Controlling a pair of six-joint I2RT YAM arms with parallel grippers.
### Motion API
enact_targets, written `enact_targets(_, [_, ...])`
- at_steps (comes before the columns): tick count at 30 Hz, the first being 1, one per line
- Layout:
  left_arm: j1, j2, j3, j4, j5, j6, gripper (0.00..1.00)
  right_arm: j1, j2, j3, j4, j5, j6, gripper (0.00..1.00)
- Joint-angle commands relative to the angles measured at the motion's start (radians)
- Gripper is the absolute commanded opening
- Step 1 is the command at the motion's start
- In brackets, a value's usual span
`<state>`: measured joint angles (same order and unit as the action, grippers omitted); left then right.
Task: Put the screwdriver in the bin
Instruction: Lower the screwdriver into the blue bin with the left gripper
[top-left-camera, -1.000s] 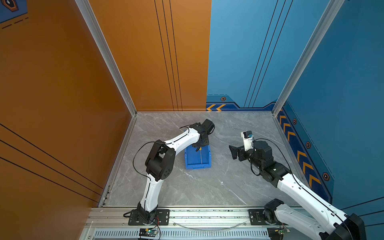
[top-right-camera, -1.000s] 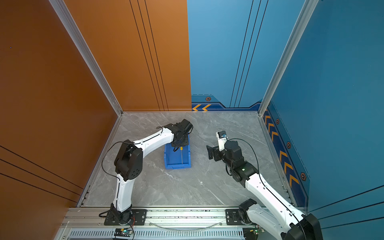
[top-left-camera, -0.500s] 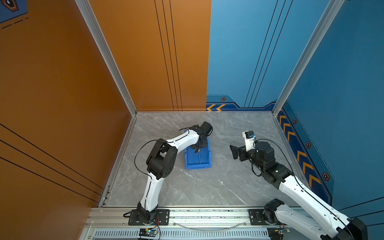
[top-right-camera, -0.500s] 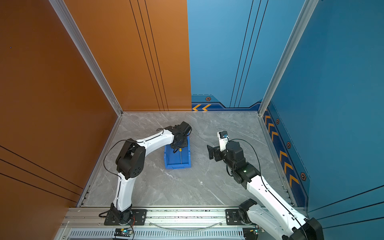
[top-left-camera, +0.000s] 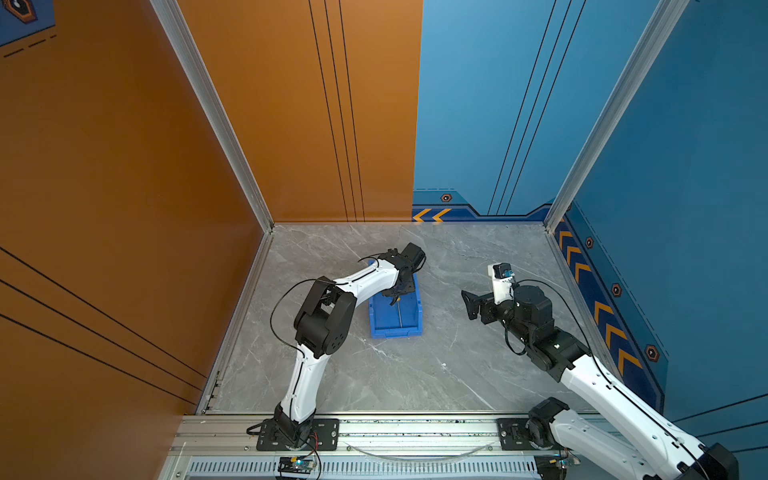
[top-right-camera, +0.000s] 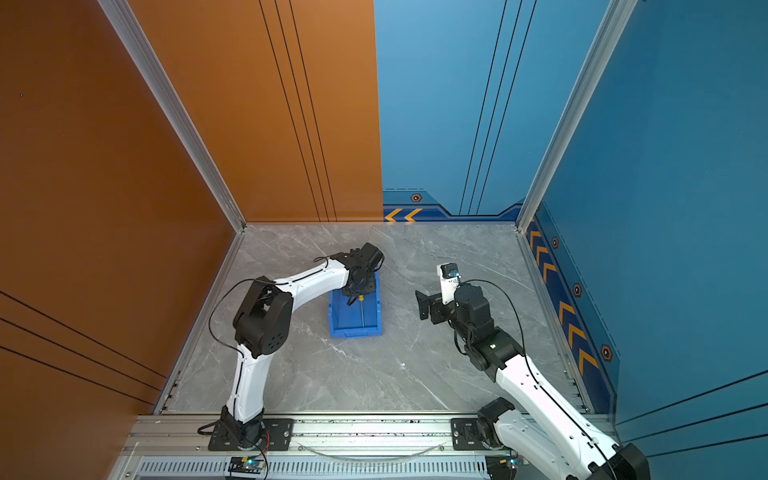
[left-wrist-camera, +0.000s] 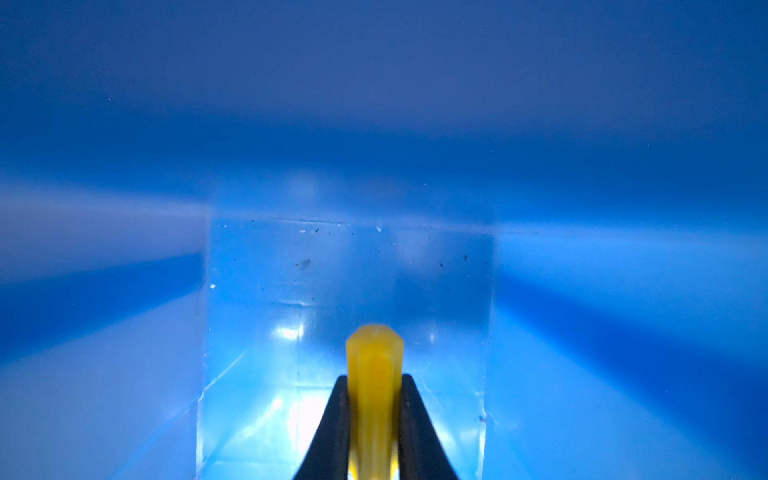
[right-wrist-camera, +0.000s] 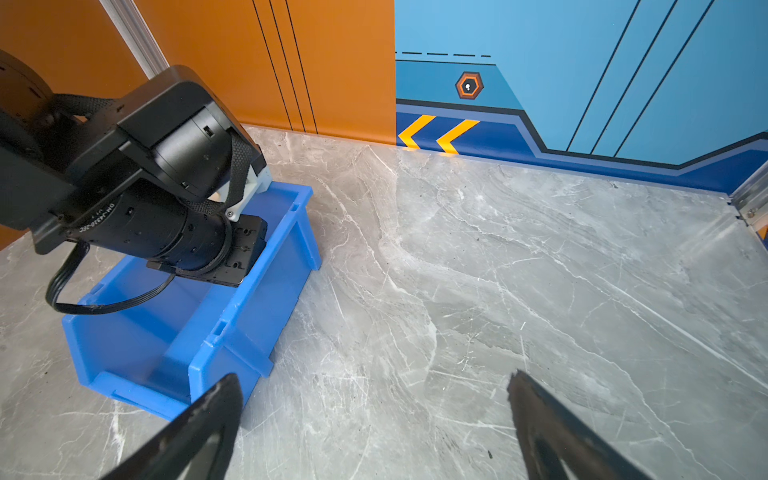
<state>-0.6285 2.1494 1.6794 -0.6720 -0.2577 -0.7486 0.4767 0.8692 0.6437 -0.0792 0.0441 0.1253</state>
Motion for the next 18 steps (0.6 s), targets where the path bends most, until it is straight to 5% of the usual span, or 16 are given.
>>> enact_targets(1, [0.000,0.037,-0.017,-0.037,0.018,0.009,0.06,-0.006,-0.015,-0.015,-0.025,0.026,0.018,1.00])
enact_targets(18, [-0.006,-0.021,0.010,-0.038,0.001,0.014,0.29,-0.006,-0.043,-0.028,-0.023,0.041,0.022,1.00])
